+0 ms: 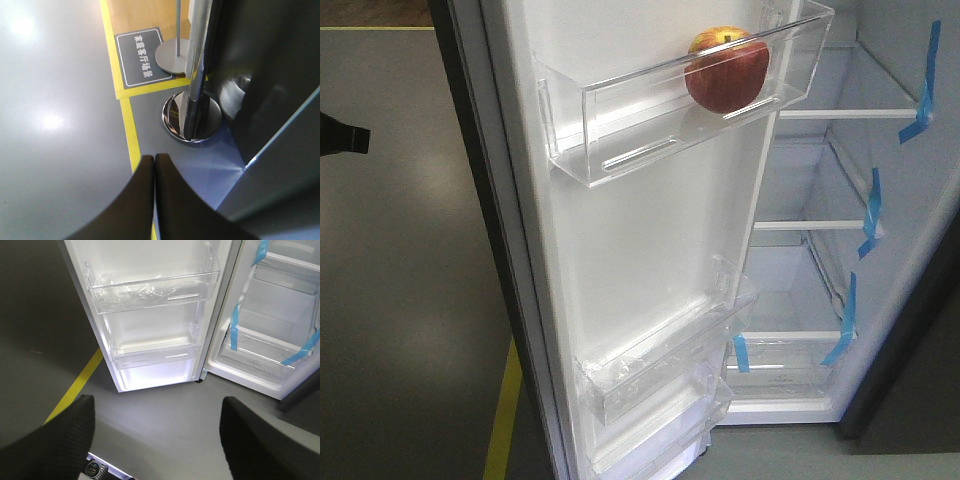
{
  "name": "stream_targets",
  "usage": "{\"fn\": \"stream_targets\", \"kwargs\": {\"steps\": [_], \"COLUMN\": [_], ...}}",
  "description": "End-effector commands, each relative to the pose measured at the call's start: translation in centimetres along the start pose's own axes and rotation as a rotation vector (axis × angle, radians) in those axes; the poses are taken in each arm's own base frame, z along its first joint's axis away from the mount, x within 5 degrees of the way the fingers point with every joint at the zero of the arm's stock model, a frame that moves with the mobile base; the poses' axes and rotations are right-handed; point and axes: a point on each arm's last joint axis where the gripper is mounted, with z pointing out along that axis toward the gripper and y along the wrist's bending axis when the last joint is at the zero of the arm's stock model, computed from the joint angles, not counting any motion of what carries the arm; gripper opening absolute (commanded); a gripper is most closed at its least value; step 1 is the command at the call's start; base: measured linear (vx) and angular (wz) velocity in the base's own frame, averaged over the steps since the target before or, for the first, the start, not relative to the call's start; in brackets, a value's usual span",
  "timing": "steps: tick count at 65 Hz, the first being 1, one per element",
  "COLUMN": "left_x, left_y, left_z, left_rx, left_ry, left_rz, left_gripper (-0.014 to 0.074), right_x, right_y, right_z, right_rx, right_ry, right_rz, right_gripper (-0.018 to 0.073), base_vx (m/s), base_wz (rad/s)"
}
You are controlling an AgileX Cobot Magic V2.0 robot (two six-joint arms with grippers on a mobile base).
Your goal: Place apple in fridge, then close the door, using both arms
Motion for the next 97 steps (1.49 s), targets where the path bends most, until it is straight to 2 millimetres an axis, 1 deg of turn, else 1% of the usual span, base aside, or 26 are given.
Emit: {"fn": "stream_targets", "kwargs": {"steps": [1,8,11,21,29,33,37,50,67,78,97], "left_x": [-2.4,-3.4,-4.0,-5.6,-6.3,-6.4,-6.6,-6.9,-6.6,-6.4,-5.7], "left_y": [0.1,0.0,-0.3,-1.2,-1.8,-2.4,-3.1,-5.5,-8.6,-11.2,-16.1], "left_z": [-0.2,1.3,2.1,4.1,5.5,6.2,6.4,6.3,6.2,5.9,4.7], "left_rx": [-0.006,0.000,0.006,0.032,0.053,0.070,0.085,0.130,0.198,0.287,0.510], "left_ry": [-0.110,-0.123,-0.133,-0.142,-0.120,-0.105,-0.103,-0.112,-0.103,-0.112,-0.125], "left_rz": [-0.004,0.007,0.018,0.041,0.050,0.072,0.105,0.161,0.225,0.246,0.324], "left_gripper": [-0.0006,-0.0006,-0.0006,-0.0006,-0.0006,-0.0006,-0.0006,-0.0006,-0.0006,-0.0006,-0.0006], "right_x": [-1.0,-1.0,-1.0,-1.0,-1.0,-1.0,-1.0,-1.0,-1.0,-1.0,-1.0], "right_y": [0.0,0.0,0.0,0.0,0.0,0.0,0.0,0.0,0.0,0.0,0.0], "right_z": [-0.3,-0.3,-0.3,-0.3,-0.3,-0.3,-0.3,-0.3,-0.3,-0.3,-0.3], "right_rx": [0.003,0.003,0.003,0.003,0.003,0.003,0.003,0.003,0.003,0.003,0.003], "right_ry": [-0.064,-0.064,-0.064,-0.064,-0.064,-0.064,-0.064,-0.064,-0.060,-0.059,-0.059], "right_rz": [0.003,0.003,0.003,0.003,0.003,0.003,0.003,0.003,0.003,0.003,0.003], "right_gripper": [0.0497,0.0497,0.0497,0.0497,0.0497,0.0497,0.0497,0.0497,0.0497,0.0497,0.0497], "base_vx": [0.00,0.00,0.00,0.00,0.00,0.00,0.00,0.00,0.00,0.00,0.00], "base_wz": [0.00,0.00,0.00,0.00,0.00,0.00,0.00,0.00,0.00,0.00,0.00]}}
